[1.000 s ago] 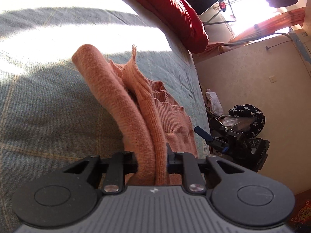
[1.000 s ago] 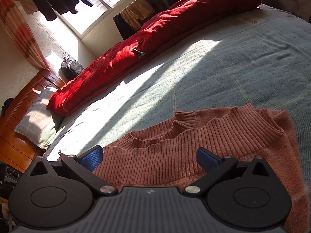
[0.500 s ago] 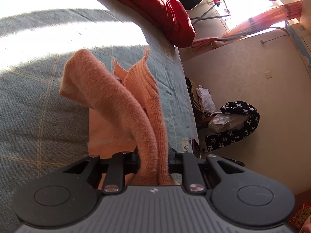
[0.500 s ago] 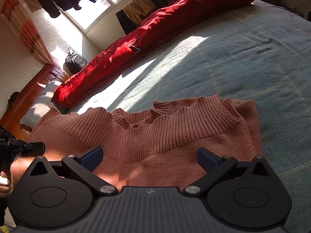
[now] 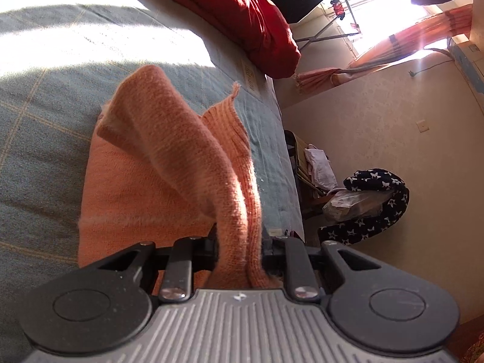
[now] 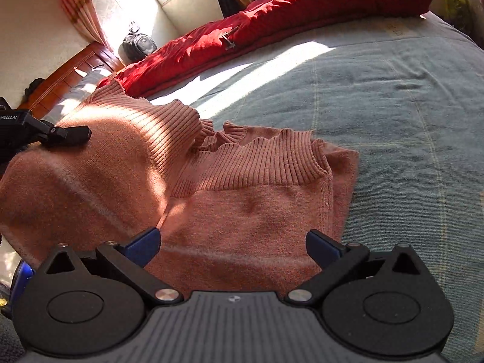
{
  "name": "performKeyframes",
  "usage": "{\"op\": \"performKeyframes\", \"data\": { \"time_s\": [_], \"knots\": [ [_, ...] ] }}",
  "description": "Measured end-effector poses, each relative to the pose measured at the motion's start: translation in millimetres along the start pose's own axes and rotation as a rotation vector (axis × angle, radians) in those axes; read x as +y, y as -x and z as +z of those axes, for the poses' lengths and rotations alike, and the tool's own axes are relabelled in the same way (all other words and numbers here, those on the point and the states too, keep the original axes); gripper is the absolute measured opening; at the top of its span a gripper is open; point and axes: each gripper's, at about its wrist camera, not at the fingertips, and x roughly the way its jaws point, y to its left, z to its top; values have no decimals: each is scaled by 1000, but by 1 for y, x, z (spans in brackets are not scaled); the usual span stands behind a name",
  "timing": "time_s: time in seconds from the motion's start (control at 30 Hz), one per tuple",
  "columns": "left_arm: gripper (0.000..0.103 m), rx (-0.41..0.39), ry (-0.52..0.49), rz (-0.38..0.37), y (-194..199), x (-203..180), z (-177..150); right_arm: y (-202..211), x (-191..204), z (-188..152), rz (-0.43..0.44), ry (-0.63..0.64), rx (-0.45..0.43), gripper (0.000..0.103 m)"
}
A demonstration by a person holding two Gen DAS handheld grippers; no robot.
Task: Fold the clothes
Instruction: 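Lift the held edge with the left gripper, fold it over, release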
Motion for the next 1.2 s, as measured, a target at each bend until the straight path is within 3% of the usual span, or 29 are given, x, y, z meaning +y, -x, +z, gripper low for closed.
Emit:
{"op": "performKeyframes", "data": {
  "time_s": [0.3,0.93,1.2],
  "knots": [
    [20,-75,-83,77,-43,-32,-33,18,-36,4,40,167,44,103],
    [23,-103,-197,356,-133,-69,-77,45,-108,-9,99,221,-5,103],
    [47,-122,-232,402,-153,-78,-83,48,-114,-19,137,255,-15,103]
  ]
}}
